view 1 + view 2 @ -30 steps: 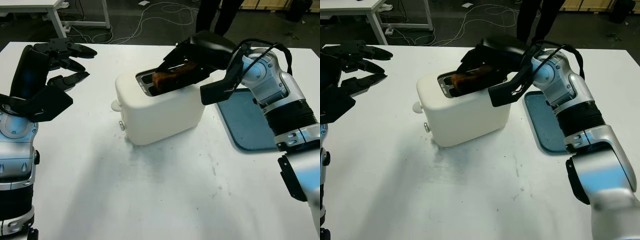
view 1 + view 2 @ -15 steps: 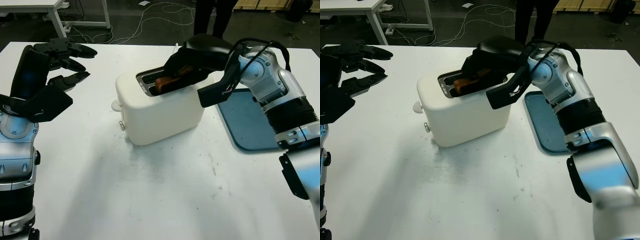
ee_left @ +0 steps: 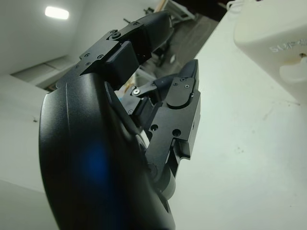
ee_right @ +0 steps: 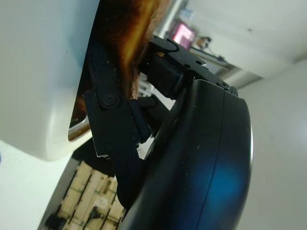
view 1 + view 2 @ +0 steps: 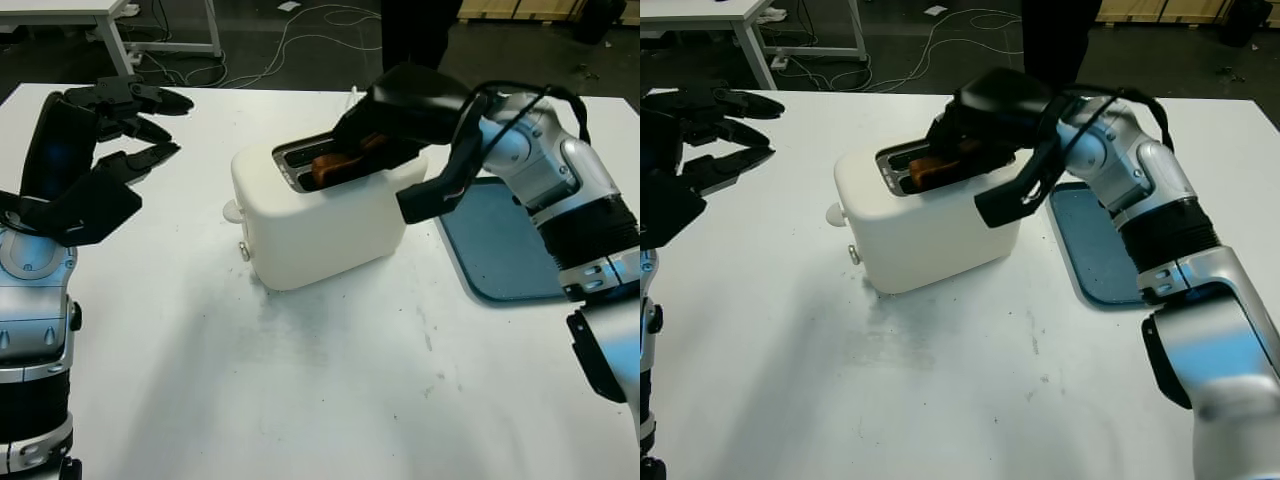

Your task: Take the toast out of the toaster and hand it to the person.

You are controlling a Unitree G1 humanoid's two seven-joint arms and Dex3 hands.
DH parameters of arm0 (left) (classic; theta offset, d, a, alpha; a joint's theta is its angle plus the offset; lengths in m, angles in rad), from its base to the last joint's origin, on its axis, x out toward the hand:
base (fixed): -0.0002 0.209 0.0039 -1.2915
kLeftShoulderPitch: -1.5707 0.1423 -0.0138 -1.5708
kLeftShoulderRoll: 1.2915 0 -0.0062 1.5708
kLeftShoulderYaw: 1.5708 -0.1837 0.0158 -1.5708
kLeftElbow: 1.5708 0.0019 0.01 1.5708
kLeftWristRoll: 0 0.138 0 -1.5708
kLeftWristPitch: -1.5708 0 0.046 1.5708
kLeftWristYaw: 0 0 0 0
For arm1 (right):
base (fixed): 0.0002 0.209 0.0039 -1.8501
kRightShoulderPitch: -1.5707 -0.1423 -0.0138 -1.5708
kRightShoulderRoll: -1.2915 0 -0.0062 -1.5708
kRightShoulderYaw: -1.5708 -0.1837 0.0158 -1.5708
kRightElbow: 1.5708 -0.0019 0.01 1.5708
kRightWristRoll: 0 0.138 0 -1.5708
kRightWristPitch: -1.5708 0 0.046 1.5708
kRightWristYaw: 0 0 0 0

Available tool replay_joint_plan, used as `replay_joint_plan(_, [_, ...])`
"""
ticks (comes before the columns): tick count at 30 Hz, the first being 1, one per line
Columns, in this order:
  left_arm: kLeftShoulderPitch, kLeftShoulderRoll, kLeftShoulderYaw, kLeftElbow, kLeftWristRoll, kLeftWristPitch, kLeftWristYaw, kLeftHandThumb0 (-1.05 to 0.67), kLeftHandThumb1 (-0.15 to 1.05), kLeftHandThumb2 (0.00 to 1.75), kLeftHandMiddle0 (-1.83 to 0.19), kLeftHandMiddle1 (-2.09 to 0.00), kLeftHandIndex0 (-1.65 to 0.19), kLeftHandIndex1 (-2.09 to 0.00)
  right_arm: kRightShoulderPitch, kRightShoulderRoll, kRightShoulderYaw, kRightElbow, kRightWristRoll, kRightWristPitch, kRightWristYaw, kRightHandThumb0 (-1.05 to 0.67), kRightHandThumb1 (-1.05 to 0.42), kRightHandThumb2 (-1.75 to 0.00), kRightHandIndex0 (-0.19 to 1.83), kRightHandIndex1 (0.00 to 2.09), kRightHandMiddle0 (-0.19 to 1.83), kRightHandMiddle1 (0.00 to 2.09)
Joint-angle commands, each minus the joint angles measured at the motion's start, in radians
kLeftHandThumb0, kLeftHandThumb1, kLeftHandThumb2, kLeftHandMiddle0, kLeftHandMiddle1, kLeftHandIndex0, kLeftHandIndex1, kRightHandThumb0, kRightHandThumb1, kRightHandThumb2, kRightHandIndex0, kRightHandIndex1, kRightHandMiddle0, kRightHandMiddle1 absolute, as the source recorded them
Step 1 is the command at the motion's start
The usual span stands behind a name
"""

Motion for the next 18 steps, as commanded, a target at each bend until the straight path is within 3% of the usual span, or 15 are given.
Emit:
replay_joint_plan(1, [0.014,0.007,0.000,0.008,0.005,-0.018,0.005,0.00,0.88,0.02,-0.69,-0.92,-0.77,-0.48,0.002,0.009,-0.021,0.040,0.001,-0.040,-0.067,-0.50,-0.92,-0.48,1.03,1.73,0.84,1.65])
replay_joint_plan(11, [0.018,0.008,-0.004,0.003,0.017,-0.015,0.011,0.02,0.88,0.03,-0.69,-0.94,-0.77,-0.49,-0.130,0.073,-0.191,0.377,0.213,-0.065,-0.155,-0.50,-0.92,-0.46,0.92,1.75,0.63,1.75])
replay_joint_plan(18, [0.025,0.005,0.003,0.004,0.012,-0.011,0.014,0.02,0.88,0.03,-0.67,-0.93,-0.75,-0.49,-0.225,0.100,-0.339,0.562,0.394,0.027,-0.091,-0.43,-0.92,-0.44,1.02,1.75,0.77,1.75])
